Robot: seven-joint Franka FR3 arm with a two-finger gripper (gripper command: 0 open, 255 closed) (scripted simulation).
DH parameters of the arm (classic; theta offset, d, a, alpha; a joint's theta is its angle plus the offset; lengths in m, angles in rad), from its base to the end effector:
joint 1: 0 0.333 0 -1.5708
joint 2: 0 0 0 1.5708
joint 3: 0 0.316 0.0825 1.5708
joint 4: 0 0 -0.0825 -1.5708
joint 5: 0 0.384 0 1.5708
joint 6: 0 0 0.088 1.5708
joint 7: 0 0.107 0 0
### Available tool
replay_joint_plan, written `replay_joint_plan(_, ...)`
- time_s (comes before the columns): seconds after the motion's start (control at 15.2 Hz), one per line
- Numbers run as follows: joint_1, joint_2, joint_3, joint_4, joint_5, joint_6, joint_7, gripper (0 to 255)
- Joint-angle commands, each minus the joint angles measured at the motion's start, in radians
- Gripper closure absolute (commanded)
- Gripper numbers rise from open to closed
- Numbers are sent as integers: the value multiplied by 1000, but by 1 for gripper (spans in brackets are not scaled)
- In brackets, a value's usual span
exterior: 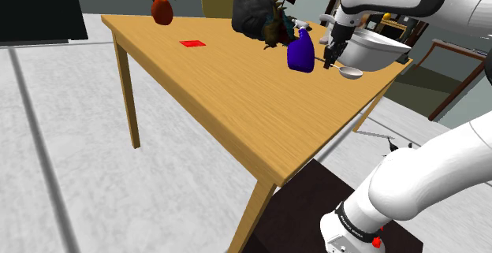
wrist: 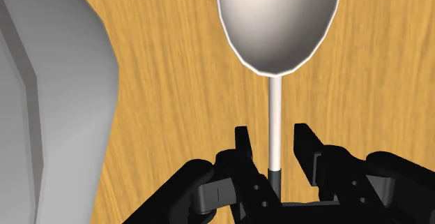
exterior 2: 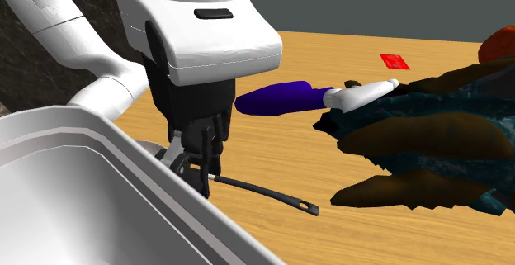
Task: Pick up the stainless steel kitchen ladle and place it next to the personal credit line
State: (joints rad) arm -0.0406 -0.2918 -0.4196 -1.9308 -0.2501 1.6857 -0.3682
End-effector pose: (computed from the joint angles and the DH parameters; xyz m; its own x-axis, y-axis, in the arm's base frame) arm 0.4065 -0.2549 0.5997 0.9982 -0.0534 -0.0264 -0.0495 -0.9902 0.1304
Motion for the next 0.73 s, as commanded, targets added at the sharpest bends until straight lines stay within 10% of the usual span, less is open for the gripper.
replay_joint_plan(0.0,0,0,0,0,0,0,0,255)
replay_joint_plan(0.66,2,7,2,46,4,-39,-7,255)
